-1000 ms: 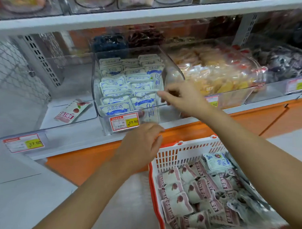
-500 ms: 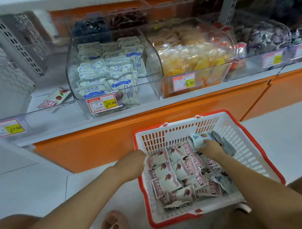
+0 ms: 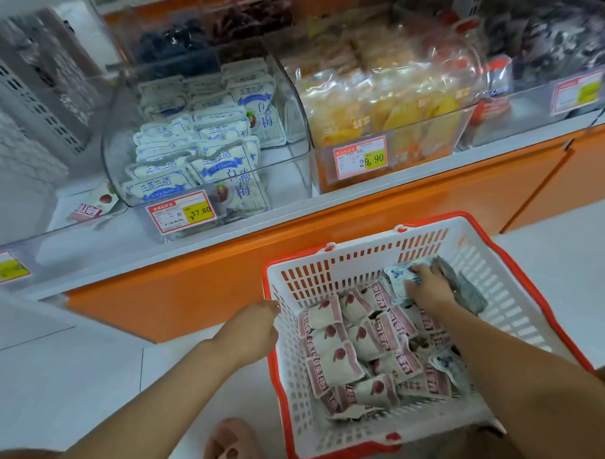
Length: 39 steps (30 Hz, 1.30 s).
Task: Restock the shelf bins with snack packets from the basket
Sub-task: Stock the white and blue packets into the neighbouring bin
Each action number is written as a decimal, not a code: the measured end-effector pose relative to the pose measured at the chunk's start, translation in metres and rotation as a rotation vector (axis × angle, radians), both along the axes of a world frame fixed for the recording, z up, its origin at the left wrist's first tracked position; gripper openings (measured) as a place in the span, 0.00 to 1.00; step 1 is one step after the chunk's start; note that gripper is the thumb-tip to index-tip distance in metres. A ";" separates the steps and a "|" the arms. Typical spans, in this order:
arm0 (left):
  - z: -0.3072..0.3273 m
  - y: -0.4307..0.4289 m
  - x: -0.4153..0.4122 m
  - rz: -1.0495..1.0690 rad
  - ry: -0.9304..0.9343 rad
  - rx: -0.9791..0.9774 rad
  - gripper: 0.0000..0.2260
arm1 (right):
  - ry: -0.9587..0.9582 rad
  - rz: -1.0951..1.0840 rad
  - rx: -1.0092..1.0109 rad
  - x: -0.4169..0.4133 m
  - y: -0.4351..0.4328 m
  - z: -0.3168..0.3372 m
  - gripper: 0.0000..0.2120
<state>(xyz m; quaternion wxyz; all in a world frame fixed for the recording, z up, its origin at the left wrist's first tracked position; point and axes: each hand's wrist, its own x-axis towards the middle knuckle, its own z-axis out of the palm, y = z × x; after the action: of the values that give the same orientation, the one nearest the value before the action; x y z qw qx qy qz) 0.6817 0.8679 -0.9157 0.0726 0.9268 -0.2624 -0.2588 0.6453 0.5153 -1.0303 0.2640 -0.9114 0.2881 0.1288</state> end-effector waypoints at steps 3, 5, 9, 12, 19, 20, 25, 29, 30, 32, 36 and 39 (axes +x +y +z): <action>0.004 -0.002 0.000 -0.009 -0.003 0.015 0.17 | 0.016 -0.028 0.002 0.002 0.007 0.004 0.13; 0.005 -0.003 0.001 -0.012 0.003 0.010 0.17 | 0.059 -0.075 0.035 0.001 0.009 0.006 0.13; 0.008 -0.002 0.001 -0.013 0.011 0.007 0.16 | 0.086 -0.056 0.019 -0.008 0.010 0.000 0.28; 0.011 -0.001 -0.005 -0.004 0.018 0.014 0.16 | 0.054 -0.121 0.060 -0.011 0.012 -0.002 0.26; 0.017 0.001 -0.023 -0.020 0.016 -0.002 0.16 | 0.036 -0.234 0.058 -0.004 0.015 0.000 0.19; 0.017 0.001 -0.024 -0.020 0.011 -0.003 0.16 | 0.008 -0.247 0.075 -0.002 0.017 0.001 0.17; 0.021 0.002 -0.028 -0.031 0.009 -0.015 0.16 | -0.178 -0.269 0.184 0.008 0.036 0.006 0.09; 0.028 0.005 -0.025 -0.005 0.020 -0.014 0.16 | -0.083 -0.185 0.380 0.023 0.055 0.023 0.10; 0.033 0.006 -0.023 0.010 0.016 -0.029 0.16 | -0.035 -0.104 0.448 0.026 0.060 0.035 0.10; 0.043 0.006 -0.017 0.035 0.006 -0.092 0.17 | 0.045 0.078 0.621 0.033 0.071 0.067 0.10; 0.068 0.003 -0.006 0.183 0.063 -0.263 0.19 | -0.040 0.298 0.882 0.036 0.100 0.151 0.09; 0.091 -0.003 -0.005 0.216 0.065 -0.429 0.06 | -0.178 0.357 0.948 0.031 0.119 0.211 0.11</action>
<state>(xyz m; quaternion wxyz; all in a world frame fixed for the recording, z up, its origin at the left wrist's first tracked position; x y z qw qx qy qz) 0.6771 0.8650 -0.8243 0.3034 0.9040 -0.2083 -0.2177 0.6765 0.6339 -0.8197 0.6456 -0.7340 0.0142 0.2102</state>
